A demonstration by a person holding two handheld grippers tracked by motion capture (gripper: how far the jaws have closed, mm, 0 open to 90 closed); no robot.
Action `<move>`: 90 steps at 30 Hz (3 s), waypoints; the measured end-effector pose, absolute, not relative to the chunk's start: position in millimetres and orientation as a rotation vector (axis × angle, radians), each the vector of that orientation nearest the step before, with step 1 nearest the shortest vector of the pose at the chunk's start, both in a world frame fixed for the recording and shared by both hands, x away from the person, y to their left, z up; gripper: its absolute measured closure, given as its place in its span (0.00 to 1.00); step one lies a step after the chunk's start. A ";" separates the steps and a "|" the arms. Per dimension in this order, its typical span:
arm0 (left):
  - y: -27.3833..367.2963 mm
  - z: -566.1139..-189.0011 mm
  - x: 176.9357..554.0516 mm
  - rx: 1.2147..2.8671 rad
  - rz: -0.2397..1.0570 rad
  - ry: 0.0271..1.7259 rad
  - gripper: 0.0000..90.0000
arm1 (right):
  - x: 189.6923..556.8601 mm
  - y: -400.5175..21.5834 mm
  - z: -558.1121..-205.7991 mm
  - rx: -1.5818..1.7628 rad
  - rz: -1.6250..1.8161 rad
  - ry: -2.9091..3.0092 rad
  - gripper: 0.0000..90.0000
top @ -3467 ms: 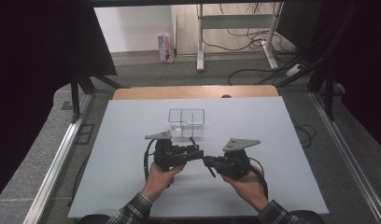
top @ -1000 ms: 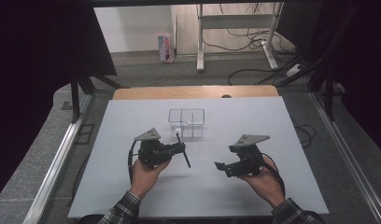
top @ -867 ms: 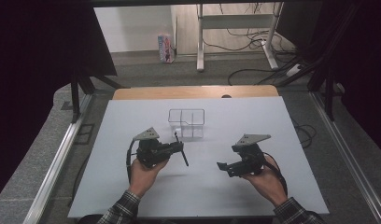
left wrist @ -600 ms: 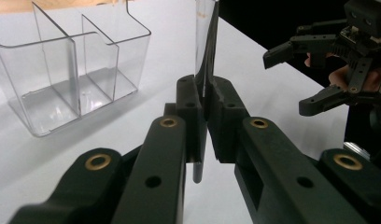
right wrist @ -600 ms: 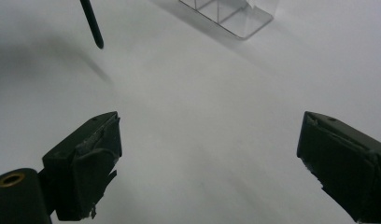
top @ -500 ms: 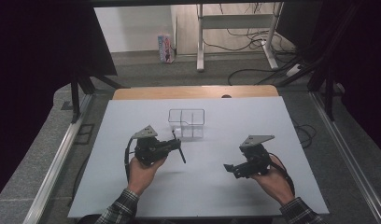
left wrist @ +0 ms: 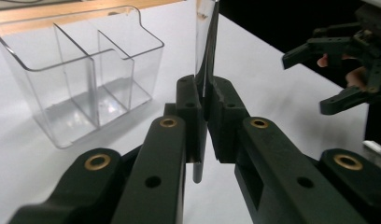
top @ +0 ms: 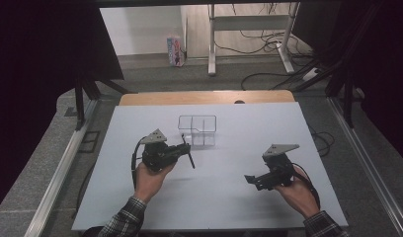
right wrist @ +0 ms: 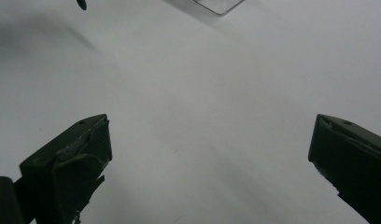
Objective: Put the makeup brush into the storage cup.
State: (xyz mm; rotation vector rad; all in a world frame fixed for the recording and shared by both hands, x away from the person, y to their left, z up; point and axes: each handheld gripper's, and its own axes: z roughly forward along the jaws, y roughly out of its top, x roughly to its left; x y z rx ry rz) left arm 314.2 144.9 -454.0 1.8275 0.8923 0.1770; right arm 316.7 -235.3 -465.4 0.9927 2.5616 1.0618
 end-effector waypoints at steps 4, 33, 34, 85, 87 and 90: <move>146.3 -451.7 317.2 1.824 0.189 0.894 0.93 | 315.3 -241.3 -465.1 1.009 1.074 2.562 0.00; 150.1 -423.2 347.6 1.786 0.232 0.874 0.93 | 294.1 -266.7 -466.7 1.030 0.971 2.478 0.00; 149.7 -422.0 348.8 1.784 0.232 0.876 0.93 | 293.7 -267.1 -467.3 1.032 0.967 2.481 0.00; 129.8 -394.9 412.9 1.772 0.369 0.915 0.93 | 287.5 -275.5 -477.0 1.069 0.910 2.515 0.00; 128.5 -395.3 414.6 1.776 0.375 0.919 0.93 | 287.7 -275.9 -477.0 1.068 0.911 2.514 0.00; 127.1 -396.5 417.4 1.783 0.380 0.922 0.93 | 287.6 -275.8 -477.1 1.070 0.910 2.515 0.00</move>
